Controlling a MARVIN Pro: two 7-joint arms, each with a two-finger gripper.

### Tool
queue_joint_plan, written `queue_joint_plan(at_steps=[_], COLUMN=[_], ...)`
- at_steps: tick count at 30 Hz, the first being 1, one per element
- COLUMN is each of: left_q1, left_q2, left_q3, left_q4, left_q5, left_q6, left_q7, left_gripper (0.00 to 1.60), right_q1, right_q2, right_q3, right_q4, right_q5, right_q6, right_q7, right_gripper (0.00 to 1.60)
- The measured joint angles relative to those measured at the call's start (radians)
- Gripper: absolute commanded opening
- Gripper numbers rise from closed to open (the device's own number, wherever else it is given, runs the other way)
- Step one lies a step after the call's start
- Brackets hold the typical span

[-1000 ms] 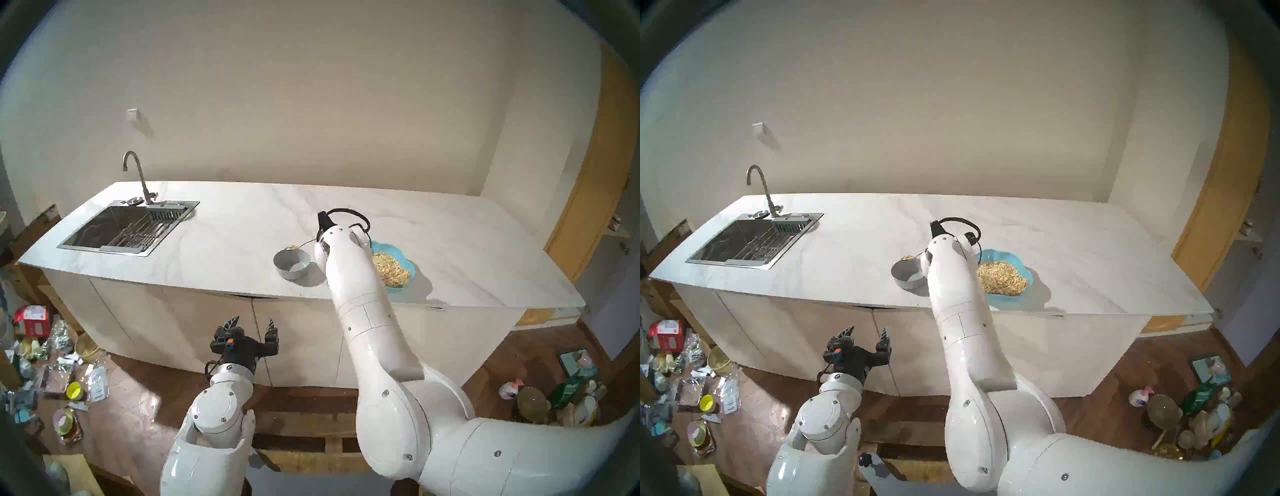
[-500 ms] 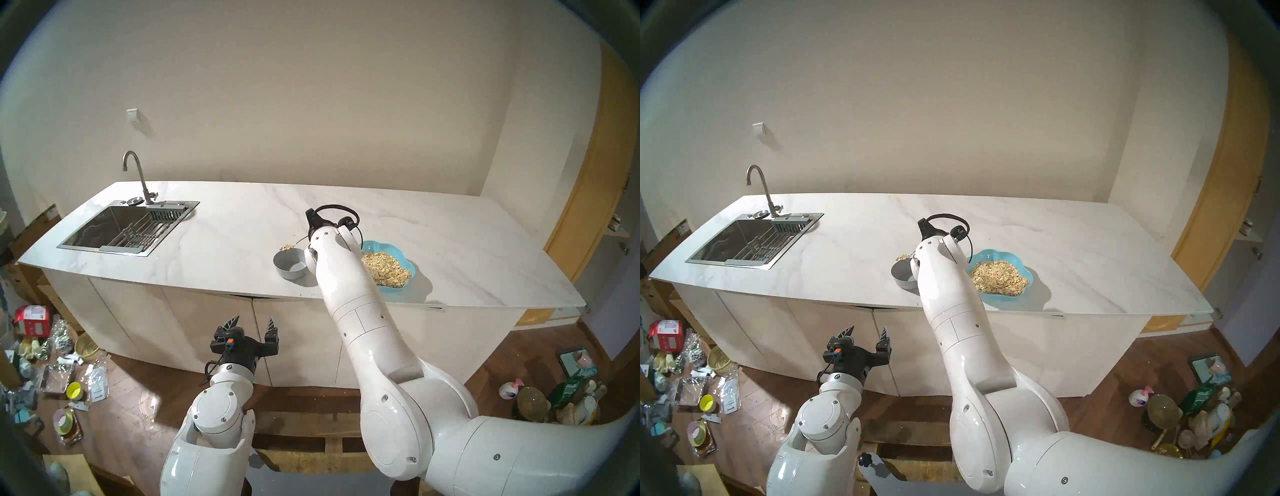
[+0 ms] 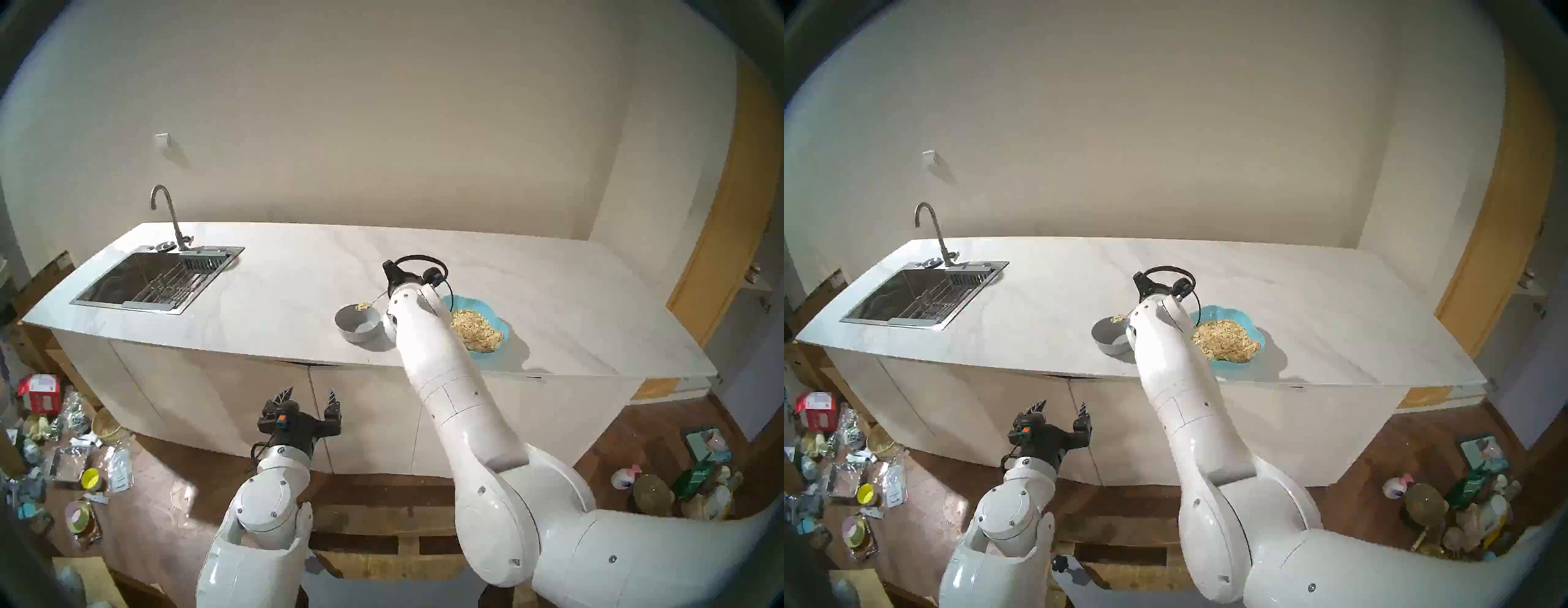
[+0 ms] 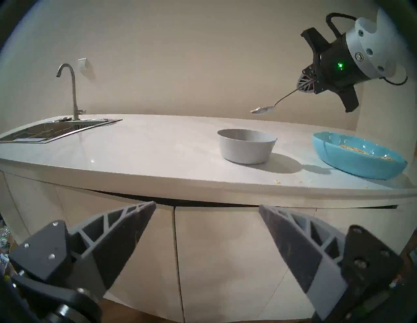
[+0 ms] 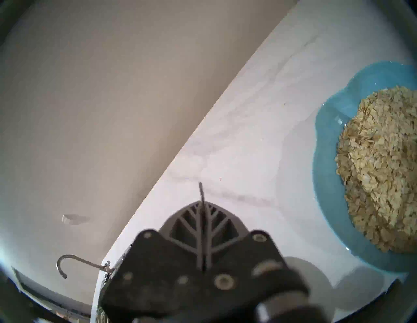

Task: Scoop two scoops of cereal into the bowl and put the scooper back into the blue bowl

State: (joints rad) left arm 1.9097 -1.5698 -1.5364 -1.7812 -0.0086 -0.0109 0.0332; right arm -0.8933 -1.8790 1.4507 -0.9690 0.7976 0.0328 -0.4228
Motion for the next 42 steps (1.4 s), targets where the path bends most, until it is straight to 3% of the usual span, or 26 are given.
queue_joint_plan(at_steps=[6, 12, 20, 34, 42], left_q1=[0.0, 0.0, 0.0, 0.0, 0.0], left_q2=[0.0, 0.0, 0.0, 0.0, 0.0], left_q3=[0.0, 0.0, 0.0, 0.0, 0.0], left_q4=[0.0, 0.0, 0.0, 0.0, 0.0], left_q5=[0.0, 0.0, 0.0, 0.0, 0.0], left_q6=[0.0, 0.0, 0.0, 0.0, 0.0], left_q7=[0.0, 0.0, 0.0, 0.0, 0.0], left_gripper=[1.6, 1.6, 1.6, 1.6, 1.6], right_q1=[0.005, 0.017, 0.033, 0.061, 0.073], right_q2=[0.009, 0.023, 0.037, 0.055, 0.072], right_q3=[-0.03, -0.137, -0.151, -0.236, -0.36], right_q4=[0.019, 0.047, 0.074, 0.115, 0.147], right_q5=[-0.023, -0.075, -0.099, -0.197, -0.308], right_q6=[-0.008, -0.03, -0.054, -0.116, -0.166], right_q7=[0.003, 0.005, 0.002, -0.021, -0.031], right_gripper=[0.0, 0.0, 0.0, 0.0, 0.0])
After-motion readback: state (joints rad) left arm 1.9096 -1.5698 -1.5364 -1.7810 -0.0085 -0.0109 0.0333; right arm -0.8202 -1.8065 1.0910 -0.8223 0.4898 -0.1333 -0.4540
